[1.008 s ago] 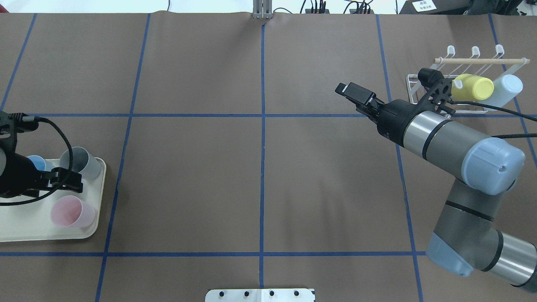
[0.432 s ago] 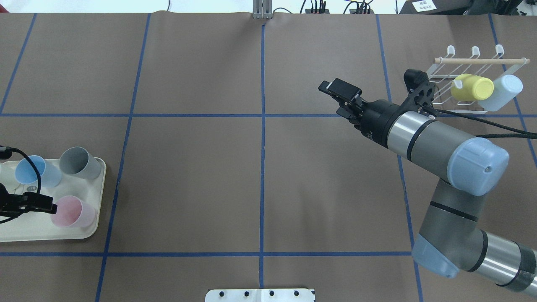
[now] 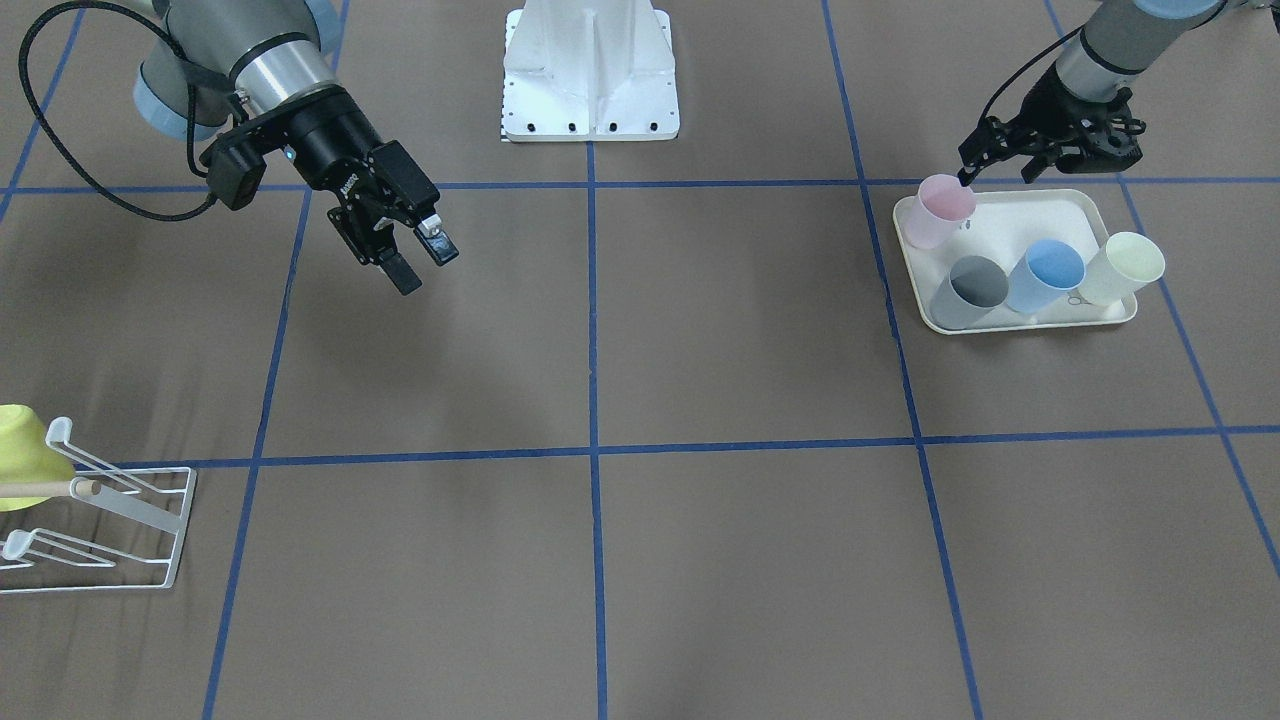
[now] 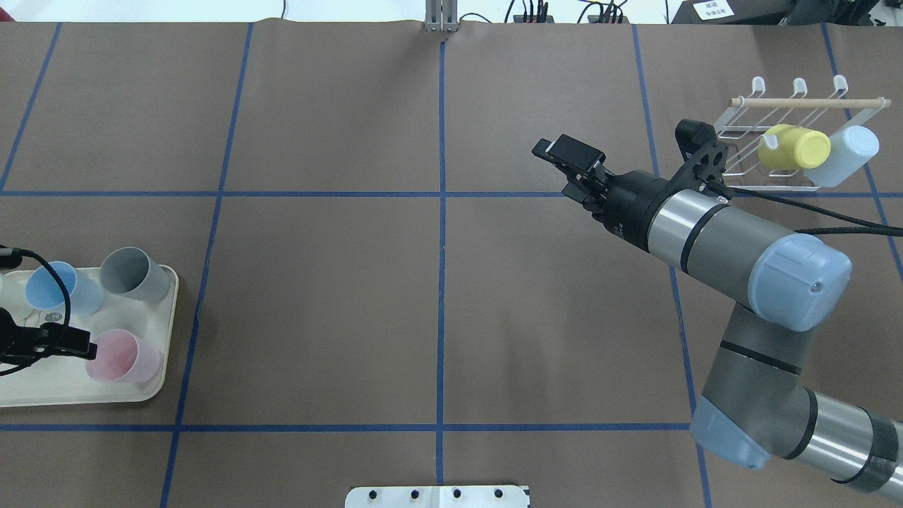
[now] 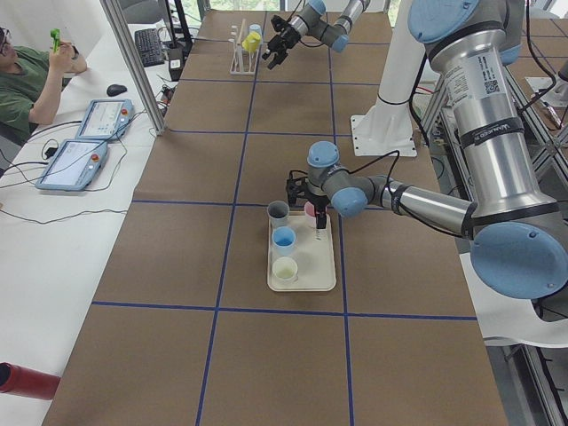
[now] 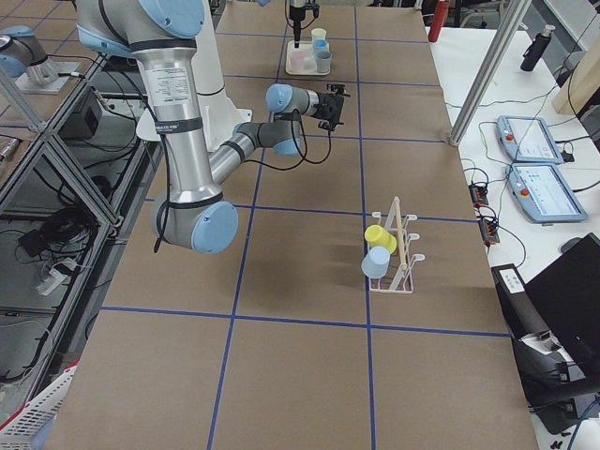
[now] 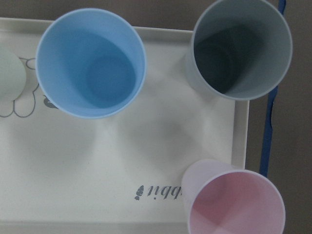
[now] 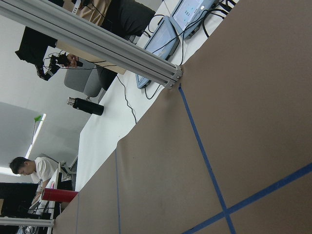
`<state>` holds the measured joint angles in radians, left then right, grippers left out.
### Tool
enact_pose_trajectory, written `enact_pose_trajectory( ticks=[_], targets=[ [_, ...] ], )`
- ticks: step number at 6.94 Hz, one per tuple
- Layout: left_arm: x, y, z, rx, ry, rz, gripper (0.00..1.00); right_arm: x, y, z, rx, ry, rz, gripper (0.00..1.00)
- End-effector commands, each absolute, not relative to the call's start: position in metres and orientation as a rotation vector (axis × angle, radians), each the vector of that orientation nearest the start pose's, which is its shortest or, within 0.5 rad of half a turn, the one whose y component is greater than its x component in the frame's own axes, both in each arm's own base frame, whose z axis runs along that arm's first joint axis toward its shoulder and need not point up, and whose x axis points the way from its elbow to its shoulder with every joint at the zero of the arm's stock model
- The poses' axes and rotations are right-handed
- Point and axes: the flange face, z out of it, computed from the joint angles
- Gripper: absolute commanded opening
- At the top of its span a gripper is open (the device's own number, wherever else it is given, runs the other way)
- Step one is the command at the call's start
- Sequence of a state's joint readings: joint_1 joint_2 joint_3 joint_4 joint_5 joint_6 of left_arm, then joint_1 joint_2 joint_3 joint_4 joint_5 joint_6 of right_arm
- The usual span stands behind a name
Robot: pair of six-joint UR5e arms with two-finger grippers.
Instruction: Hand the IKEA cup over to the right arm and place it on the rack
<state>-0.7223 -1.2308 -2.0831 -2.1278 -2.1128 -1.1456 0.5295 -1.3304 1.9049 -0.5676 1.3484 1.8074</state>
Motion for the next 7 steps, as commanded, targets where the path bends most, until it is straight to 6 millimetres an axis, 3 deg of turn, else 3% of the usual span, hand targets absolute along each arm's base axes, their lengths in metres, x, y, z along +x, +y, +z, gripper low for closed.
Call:
enact_pose_trajectory(
  ticks=[1,2,4,7],
  targets=[
    [0.24,-0.321,0.496,-0.046,0.876,-0.089,0.99,-0.38,-0.401,0.264,0.412,-1.573,0.77,0.99],
    [0.246,-0.326,0.5,-0.048,0.872,-0.09,0.99,-0.381,-0.402,0.266,0.412,-1.568,0.769,0.99],
    [0.251,-0.33,0.505,-0.049,0.867,-0.091,0.83,-0.383,-0.403,0.268,0.411,-1.563,0.771,0.99],
    [0.255,-0.334,0.507,-0.053,0.867,-0.093,0.81,-0.383,-0.403,0.268,0.412,-1.563,0.77,0.99]
  ],
)
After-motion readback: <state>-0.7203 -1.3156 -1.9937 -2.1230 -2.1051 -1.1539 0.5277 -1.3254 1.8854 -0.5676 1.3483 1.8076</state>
